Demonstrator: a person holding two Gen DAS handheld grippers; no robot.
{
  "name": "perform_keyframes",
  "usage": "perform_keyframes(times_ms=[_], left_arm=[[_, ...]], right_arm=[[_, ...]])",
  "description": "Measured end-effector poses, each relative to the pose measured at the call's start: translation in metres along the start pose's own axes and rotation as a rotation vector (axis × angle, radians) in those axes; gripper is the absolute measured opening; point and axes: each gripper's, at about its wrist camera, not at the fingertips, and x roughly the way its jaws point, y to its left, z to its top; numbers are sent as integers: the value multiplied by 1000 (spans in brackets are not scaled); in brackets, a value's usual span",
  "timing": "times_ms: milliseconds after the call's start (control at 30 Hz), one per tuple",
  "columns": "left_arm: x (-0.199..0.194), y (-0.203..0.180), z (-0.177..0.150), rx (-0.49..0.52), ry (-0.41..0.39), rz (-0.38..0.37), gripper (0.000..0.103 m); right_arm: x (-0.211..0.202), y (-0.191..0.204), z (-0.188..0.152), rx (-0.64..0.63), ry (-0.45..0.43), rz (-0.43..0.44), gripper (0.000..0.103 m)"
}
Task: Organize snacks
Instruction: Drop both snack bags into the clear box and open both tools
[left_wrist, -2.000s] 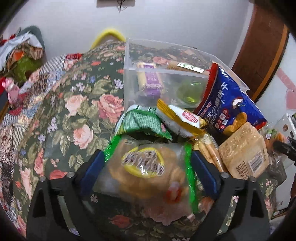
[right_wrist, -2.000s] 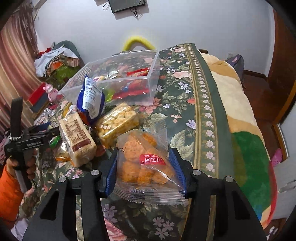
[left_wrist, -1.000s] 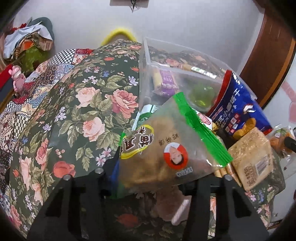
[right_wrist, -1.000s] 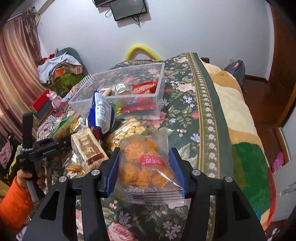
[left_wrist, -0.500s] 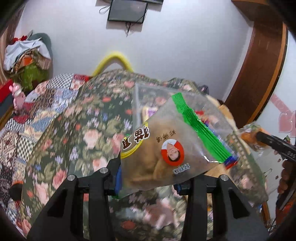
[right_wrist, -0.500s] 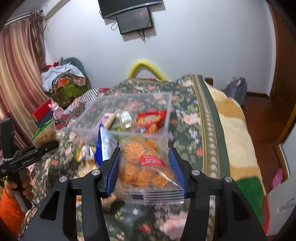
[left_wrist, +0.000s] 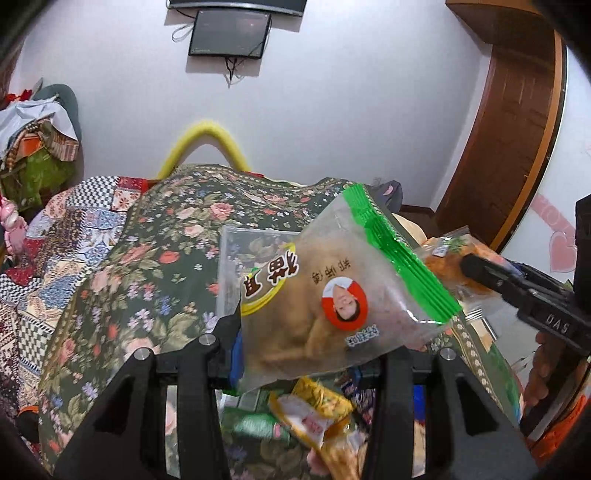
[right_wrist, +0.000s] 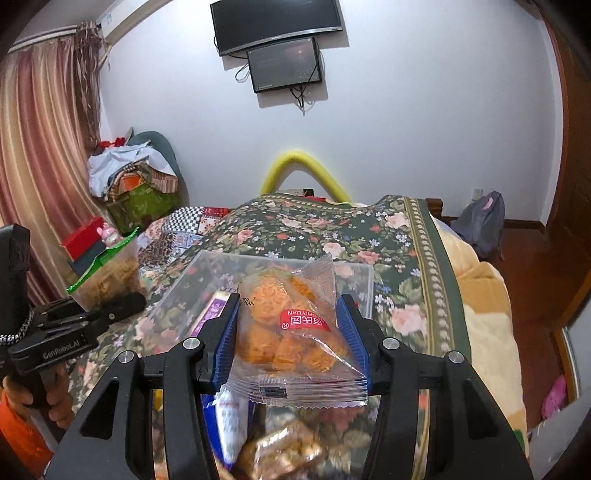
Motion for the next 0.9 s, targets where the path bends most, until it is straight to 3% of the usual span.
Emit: perform_keyframes(times_ms=[500, 667, 767, 900], left_arm=[[96, -7, 15, 10, 157, 11, 43], [112, -10, 12, 12, 203, 16, 44], [117, -11, 9, 5, 243, 24, 52], [104, -20, 10, 48, 220, 18, 55]], right_arm=[[82, -15, 0, -11, 148, -41, 48], [92, -16, -3, -19, 179, -52, 48], [97, -19, -4, -10, 200, -45, 49], [92, -19, -3, -3, 205, -55, 50]])
